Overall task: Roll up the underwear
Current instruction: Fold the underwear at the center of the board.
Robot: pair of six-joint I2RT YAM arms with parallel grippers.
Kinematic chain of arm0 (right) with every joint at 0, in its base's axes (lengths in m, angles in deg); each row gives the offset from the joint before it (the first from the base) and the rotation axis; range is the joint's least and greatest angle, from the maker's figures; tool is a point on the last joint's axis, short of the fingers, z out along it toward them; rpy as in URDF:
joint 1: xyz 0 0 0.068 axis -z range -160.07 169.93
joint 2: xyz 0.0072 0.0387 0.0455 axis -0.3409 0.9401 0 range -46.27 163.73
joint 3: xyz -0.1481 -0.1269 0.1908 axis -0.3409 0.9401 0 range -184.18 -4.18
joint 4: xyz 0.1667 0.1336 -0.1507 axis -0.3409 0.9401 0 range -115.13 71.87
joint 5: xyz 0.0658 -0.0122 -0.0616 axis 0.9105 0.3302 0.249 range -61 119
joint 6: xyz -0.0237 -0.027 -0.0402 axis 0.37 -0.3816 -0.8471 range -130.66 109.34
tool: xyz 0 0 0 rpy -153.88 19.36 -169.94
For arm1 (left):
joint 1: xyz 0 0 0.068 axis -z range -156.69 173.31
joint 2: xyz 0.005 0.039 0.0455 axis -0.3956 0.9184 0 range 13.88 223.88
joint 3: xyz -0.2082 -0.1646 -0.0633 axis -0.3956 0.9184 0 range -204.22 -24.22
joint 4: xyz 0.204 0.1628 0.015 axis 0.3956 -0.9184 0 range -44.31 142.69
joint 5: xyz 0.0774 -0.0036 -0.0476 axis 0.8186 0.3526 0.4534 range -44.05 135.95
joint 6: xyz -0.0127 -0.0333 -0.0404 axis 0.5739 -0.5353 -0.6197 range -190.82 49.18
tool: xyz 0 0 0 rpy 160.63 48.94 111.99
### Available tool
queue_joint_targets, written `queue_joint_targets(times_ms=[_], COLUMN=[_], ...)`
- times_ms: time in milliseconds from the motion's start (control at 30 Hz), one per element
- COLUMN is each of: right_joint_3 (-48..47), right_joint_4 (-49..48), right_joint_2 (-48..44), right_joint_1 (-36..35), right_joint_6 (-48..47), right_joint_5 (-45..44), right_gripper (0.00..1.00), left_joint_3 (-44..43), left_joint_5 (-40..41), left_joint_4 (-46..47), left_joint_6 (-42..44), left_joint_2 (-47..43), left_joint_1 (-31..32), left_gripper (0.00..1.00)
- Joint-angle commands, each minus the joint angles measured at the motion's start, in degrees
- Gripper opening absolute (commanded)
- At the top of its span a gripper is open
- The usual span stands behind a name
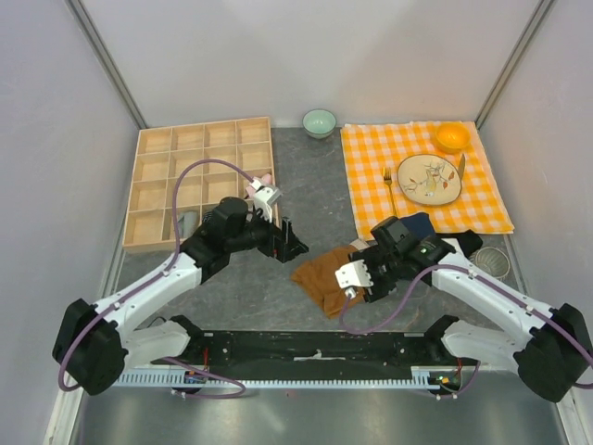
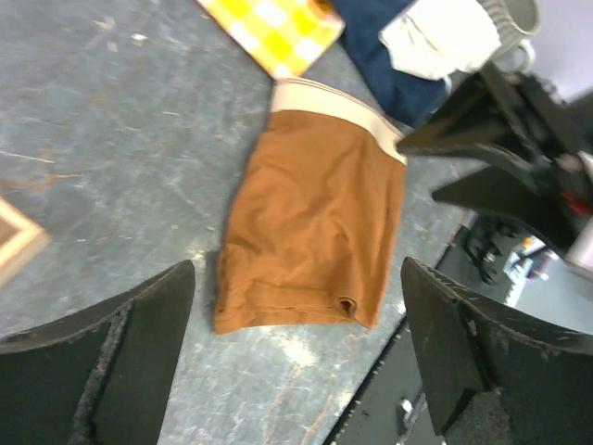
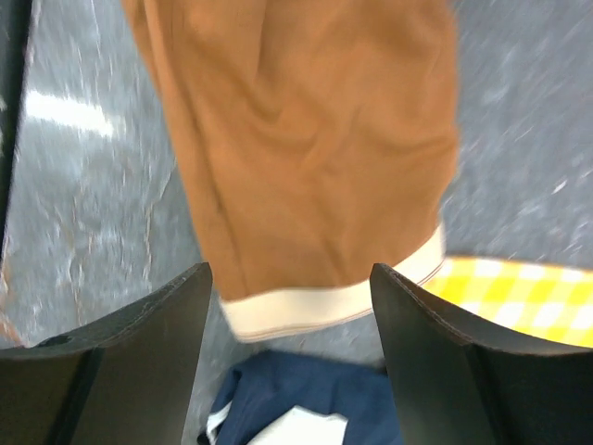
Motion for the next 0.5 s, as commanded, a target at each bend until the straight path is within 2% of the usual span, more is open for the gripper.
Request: queue_joint_targets(times_ms=[0,133,267,467], right_joint_3=[4.19,4.98,6.56,8.58], right_joint_4=[2.32,4.00,3.74,0.93], right_joint_2=[-0.12,1.28,3.04,6.99], right_joint_1=[6.93,9.75,10.54,10.72], right_joint_6=[-12.53,-17.28,-19.05,-19.84], right_joint_5=[-3.70,-2.91,-3.52,-2.47], right_gripper=[0.76,0.74,0.72,0.69], left_joint_3=[1.73,1.03,-0.81,-8.02], left_joint_5=[-13.56,-18.94,-18.86,-19.39], left_joint_4=[8.89,12.06,15.23,18.49], left_joint_6=[-3.09,-5.21,-6.70,-8.11], left_joint_2=[3.45,11.35,16.54,26.83], left_joint_1=[-0.24,0.55,3.71,5.91], left_gripper=[0.92,0.82,0.77,0.68])
